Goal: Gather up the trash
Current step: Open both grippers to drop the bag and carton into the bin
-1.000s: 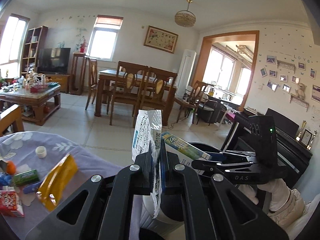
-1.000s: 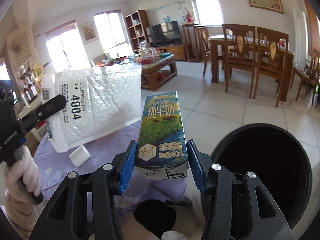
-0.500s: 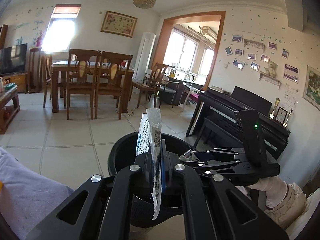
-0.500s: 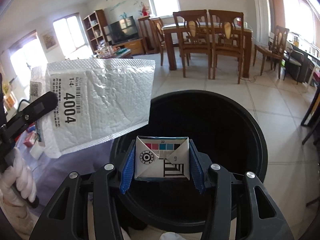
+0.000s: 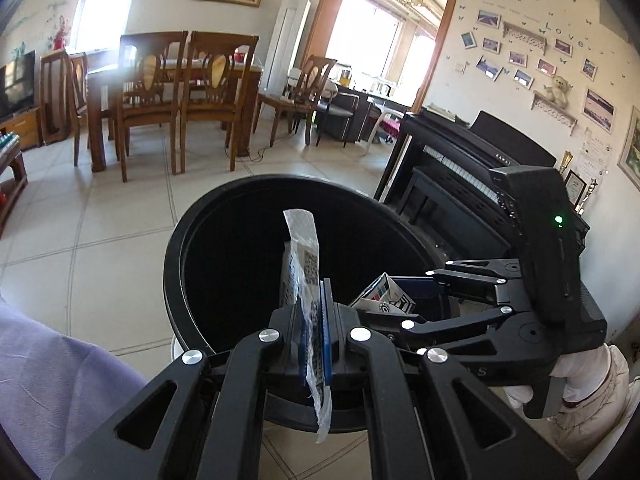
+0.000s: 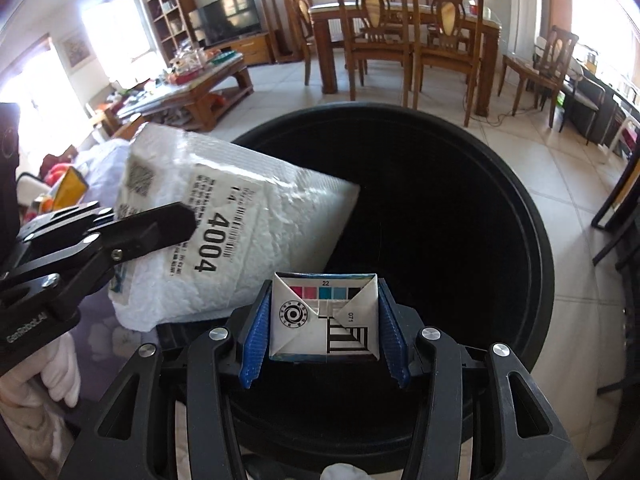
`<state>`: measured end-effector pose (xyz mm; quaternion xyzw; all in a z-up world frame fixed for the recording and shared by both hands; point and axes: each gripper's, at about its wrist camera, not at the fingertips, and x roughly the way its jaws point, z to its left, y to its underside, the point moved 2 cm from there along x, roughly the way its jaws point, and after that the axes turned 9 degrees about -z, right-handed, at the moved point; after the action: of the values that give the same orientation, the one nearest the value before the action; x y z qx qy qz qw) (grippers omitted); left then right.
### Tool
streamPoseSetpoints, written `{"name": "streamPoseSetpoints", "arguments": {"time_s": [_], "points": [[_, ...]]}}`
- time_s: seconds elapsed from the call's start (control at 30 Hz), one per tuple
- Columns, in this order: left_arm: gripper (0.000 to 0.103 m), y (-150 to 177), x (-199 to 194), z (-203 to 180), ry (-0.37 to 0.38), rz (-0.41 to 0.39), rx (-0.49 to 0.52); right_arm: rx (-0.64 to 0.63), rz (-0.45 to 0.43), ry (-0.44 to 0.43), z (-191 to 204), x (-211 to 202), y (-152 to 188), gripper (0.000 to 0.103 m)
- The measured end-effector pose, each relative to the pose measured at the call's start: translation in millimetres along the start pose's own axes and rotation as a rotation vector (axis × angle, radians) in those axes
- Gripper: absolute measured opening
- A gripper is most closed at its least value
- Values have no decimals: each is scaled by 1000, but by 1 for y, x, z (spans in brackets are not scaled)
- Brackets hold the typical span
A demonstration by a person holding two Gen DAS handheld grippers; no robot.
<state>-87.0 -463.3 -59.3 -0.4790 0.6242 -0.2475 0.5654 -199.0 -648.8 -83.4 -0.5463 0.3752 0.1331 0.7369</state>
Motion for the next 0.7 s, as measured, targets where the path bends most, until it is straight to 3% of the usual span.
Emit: {"name": "streamPoseSetpoints", "arguments": {"time_s": [0.3,0.57,0.7], "points": [[9,6,22,3,-19,80,-11,8,36,13,5,17,10,49],[11,8,20,5,-44,91,-28,24,42,20,3,21,17,51],[14,7,16,6,-47,85,-21,25,36,29,4,20,21,65]]}}
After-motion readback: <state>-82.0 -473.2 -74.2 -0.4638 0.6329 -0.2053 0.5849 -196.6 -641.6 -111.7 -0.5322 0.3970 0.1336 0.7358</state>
